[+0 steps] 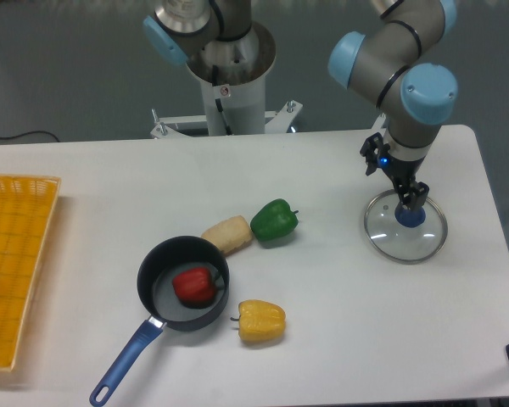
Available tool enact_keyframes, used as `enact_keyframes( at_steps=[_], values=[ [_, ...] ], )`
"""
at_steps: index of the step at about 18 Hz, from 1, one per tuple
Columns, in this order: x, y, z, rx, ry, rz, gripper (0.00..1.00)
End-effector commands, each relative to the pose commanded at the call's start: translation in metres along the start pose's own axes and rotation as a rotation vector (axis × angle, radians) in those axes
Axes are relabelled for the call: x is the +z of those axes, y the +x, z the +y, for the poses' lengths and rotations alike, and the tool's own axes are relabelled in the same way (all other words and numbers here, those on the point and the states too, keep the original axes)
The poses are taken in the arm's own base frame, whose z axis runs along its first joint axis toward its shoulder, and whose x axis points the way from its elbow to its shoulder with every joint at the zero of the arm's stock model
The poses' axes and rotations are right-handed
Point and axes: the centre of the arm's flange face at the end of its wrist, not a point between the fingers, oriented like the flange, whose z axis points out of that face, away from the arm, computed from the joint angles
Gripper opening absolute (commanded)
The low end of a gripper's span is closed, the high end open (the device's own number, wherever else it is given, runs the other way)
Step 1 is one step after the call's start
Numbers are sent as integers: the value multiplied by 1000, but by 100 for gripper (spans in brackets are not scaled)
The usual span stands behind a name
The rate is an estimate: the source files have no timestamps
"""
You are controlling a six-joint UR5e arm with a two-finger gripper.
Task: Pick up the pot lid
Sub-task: 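Close the gripper on the blue knob of the glass lid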
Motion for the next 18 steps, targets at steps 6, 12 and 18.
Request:
enact_keyframes(
  at_steps=[6, 12, 18],
  values=[
    [38, -28, 22, 50, -8, -17, 100],
    [49, -30, 37, 62, -14, -27, 100],
    [54, -38, 29, 71, -16, -31, 100]
  ],
)
